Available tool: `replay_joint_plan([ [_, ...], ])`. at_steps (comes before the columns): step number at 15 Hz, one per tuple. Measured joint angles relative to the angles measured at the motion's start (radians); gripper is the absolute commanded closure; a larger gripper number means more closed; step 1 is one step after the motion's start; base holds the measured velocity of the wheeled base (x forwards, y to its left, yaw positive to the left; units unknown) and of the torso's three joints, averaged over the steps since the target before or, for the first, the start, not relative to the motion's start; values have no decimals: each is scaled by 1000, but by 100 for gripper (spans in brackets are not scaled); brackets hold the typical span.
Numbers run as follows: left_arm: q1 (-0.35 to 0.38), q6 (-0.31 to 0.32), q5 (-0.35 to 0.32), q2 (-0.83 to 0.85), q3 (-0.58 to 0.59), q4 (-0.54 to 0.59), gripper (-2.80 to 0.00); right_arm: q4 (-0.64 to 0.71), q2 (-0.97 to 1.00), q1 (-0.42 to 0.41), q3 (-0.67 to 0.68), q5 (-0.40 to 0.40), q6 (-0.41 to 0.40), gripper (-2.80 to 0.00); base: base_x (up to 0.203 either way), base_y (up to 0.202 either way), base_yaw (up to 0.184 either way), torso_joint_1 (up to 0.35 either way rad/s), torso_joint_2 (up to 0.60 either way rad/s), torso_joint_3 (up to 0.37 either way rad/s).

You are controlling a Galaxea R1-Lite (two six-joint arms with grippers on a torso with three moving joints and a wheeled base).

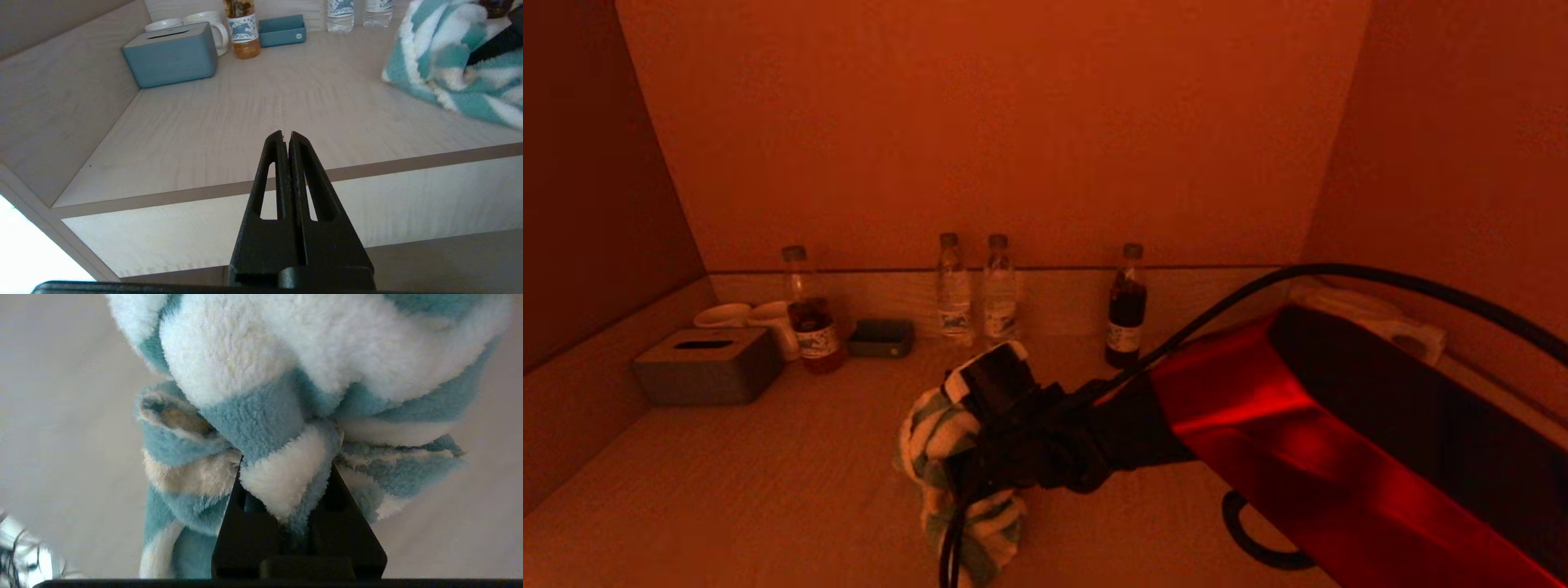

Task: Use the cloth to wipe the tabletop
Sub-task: Sweep the stains on the table

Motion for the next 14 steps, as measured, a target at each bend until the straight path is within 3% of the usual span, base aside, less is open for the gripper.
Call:
replay_joint_plan([
  [8, 1, 0, 1, 0, 0, 0, 0, -14, -81, 16, 167, -8, 8, 0, 0, 0, 0, 0, 0, 0],
  [14, 0, 0, 0, 0, 0, 0, 0, -64, -168, -85, 353, -11, 4, 0, 0, 0, 0, 0, 0, 0],
])
